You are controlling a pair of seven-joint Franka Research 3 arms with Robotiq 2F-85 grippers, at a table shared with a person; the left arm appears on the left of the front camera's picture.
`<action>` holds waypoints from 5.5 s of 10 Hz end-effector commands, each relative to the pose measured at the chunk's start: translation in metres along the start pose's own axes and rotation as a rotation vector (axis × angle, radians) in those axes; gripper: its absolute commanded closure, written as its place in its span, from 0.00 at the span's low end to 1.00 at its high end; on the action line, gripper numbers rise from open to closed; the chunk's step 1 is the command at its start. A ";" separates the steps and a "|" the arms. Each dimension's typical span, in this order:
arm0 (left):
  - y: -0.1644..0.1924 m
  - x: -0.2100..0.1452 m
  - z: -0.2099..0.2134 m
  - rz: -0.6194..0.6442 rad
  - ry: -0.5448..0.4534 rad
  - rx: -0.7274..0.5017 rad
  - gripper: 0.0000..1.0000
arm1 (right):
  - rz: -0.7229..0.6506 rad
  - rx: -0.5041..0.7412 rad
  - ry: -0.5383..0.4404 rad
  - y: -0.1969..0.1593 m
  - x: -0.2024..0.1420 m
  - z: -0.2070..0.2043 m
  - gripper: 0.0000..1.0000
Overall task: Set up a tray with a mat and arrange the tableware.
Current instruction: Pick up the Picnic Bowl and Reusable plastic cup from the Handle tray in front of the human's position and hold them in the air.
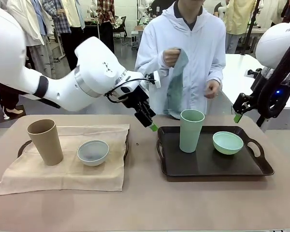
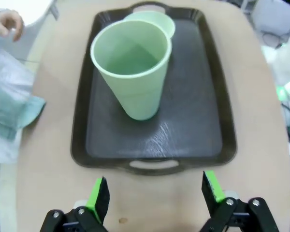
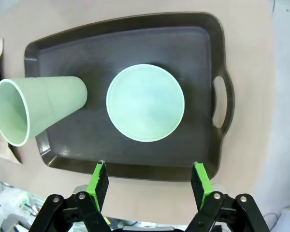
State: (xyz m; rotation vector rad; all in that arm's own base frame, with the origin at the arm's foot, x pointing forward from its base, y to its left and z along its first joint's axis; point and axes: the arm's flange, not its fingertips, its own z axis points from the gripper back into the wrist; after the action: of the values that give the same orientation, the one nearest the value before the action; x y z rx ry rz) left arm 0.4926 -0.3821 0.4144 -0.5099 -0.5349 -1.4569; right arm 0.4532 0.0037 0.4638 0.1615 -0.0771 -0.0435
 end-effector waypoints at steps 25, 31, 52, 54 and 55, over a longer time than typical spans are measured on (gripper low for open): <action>0.027 -0.008 -0.137 -0.189 -0.356 -0.074 0.00 | 0.043 -0.030 0.098 -0.011 0.033 -0.107 0.11; 0.014 0.026 -0.154 -0.276 -0.355 -0.096 0.00 | 0.064 0.053 0.103 -0.009 0.037 -0.111 0.11; 0.018 0.033 -0.160 -0.166 -0.422 -0.112 1.00 | 0.056 0.016 0.127 -0.018 0.036 -0.109 1.00; 0.010 0.041 -0.127 -0.133 -0.446 -0.128 0.31 | 0.059 -0.009 0.108 -0.014 0.025 -0.070 1.00; 0.005 0.052 -0.101 -0.083 -0.469 -0.116 0.31 | 0.052 -0.027 0.099 -0.012 0.018 -0.043 1.00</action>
State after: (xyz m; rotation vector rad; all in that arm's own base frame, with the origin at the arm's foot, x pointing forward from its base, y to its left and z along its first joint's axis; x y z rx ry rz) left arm 0.5203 -0.5037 0.3401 -0.9033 -0.8435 -1.5202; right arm 0.4860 -0.0003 0.3934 0.1647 0.0165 0.0283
